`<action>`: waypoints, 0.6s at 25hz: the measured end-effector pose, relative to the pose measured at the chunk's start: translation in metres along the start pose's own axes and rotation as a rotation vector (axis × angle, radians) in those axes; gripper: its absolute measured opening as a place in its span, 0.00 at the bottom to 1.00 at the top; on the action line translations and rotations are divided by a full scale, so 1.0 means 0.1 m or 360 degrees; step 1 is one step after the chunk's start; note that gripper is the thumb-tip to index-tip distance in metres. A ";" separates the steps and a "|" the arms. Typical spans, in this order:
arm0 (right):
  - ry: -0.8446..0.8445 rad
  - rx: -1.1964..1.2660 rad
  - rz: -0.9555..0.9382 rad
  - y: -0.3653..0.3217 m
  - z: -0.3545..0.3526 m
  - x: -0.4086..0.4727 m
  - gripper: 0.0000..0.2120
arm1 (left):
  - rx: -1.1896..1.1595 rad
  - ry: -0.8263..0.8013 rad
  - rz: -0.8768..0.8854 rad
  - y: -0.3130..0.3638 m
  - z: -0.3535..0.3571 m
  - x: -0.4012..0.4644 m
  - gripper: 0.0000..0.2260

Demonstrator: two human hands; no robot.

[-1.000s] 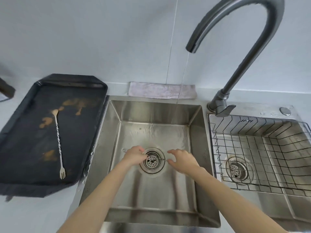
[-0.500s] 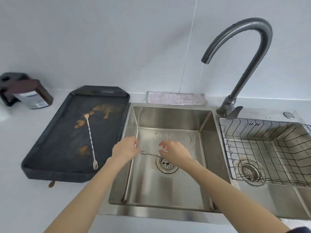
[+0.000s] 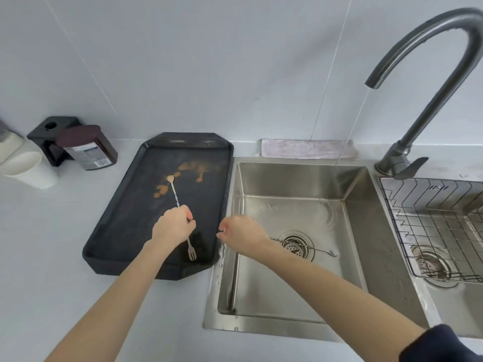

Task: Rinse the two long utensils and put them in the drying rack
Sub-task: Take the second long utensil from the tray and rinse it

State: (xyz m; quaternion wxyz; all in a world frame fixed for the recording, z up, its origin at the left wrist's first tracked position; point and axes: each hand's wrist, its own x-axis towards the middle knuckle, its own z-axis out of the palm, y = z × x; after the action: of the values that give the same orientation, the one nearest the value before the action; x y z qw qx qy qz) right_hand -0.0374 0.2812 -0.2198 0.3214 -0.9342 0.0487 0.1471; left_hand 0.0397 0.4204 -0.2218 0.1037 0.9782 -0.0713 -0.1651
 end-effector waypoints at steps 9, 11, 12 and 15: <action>-0.0121 -0.0147 0.0012 -0.42 0.49 0.48 0.15 | -0.0015 -0.0119 -0.0208 -0.24 0.08 0.30 0.15; -0.0117 -0.0209 0.0011 -0.45 0.54 0.55 0.17 | -0.0024 -0.0134 -0.0272 -0.25 0.13 0.38 0.16; -0.0115 -0.0230 0.0008 -0.45 0.56 0.58 0.17 | -0.0019 -0.0136 -0.0296 -0.26 0.15 0.41 0.16; -0.0112 -0.0192 0.0023 -0.44 0.57 0.62 0.16 | -0.0067 -0.0159 -0.0341 -0.25 0.16 0.47 0.14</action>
State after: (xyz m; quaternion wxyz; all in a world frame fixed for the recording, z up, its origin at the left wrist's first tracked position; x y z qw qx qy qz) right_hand 0.0153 0.3513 -0.2559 0.2649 -0.9458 0.0352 0.1847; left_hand 0.0808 0.4332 -0.2566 0.1023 0.9684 0.0322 -0.2253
